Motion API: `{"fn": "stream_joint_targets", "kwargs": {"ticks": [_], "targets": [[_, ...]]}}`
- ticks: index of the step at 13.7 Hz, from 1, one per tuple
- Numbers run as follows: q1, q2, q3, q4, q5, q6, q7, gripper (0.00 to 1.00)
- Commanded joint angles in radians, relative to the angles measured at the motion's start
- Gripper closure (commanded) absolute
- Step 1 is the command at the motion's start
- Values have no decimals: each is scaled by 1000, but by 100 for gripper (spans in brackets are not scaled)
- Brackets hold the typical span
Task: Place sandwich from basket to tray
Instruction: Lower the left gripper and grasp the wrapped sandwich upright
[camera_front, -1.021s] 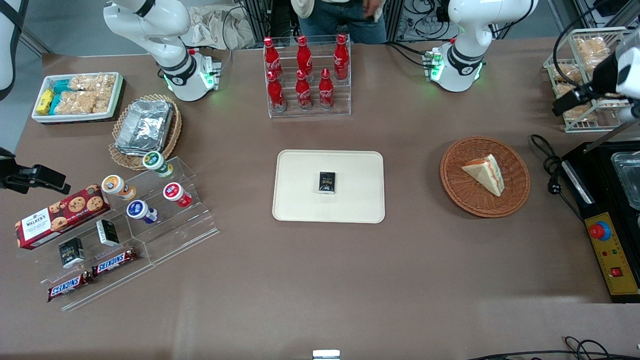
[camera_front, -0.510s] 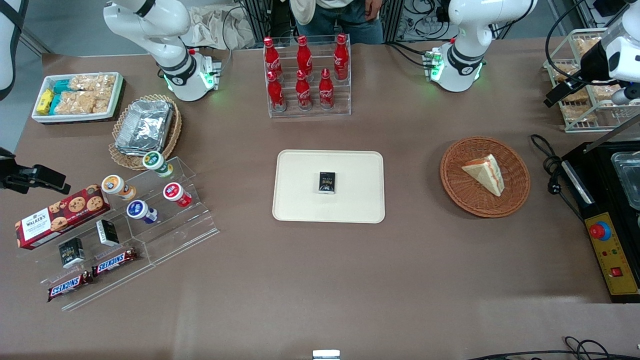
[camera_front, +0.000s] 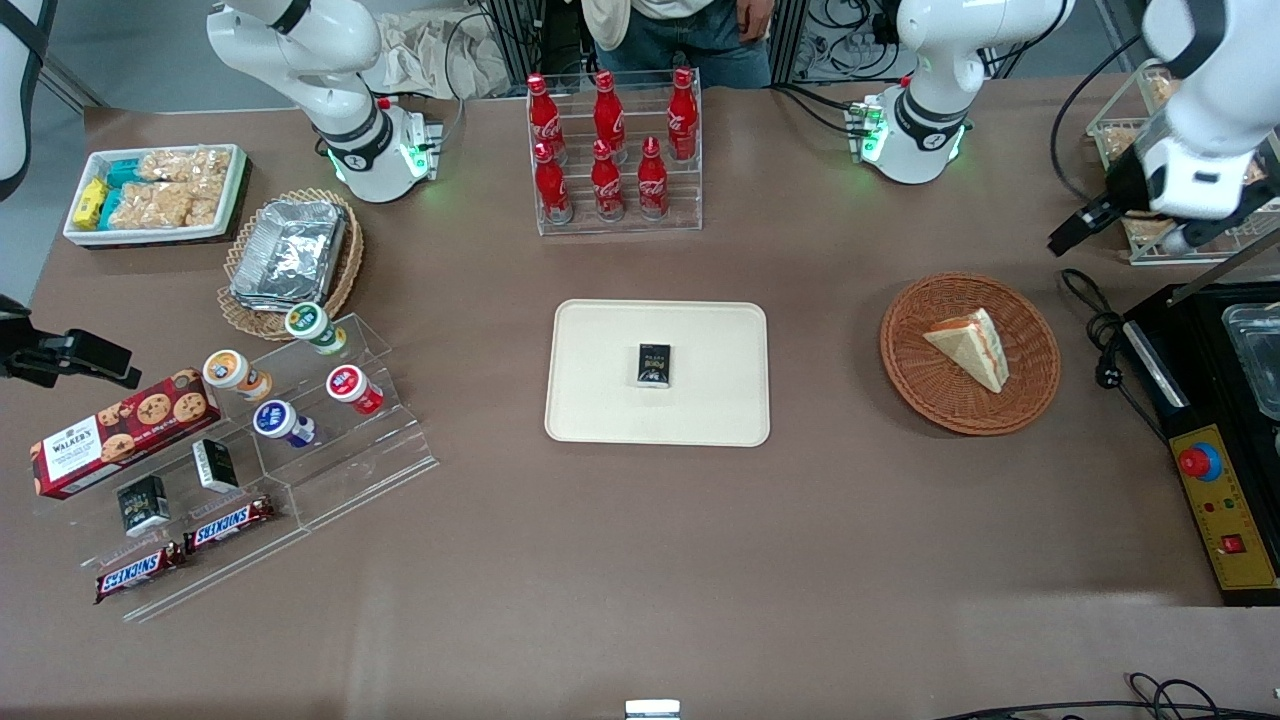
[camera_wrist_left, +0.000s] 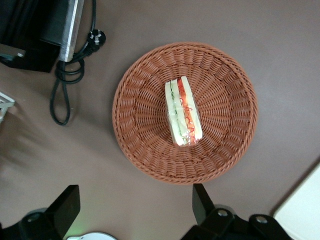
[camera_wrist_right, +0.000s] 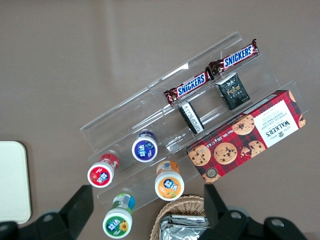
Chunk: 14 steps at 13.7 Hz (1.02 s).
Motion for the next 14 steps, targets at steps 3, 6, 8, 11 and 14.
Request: {"fn": "stream_joint_targets", "kwargs": {"ticks": [3, 6, 8, 11, 14], "targets": [[-5, 141, -57, -93, -6, 196, -139, 0], [-5, 281, -99, -96, -6, 313, -266, 0], [-5, 356, -102, -98, -4, 379, -289, 0], [-5, 440, -102, -98, -4, 457, -323, 0], [-5, 479, -102, -96, -3, 496, -323, 9]]}}
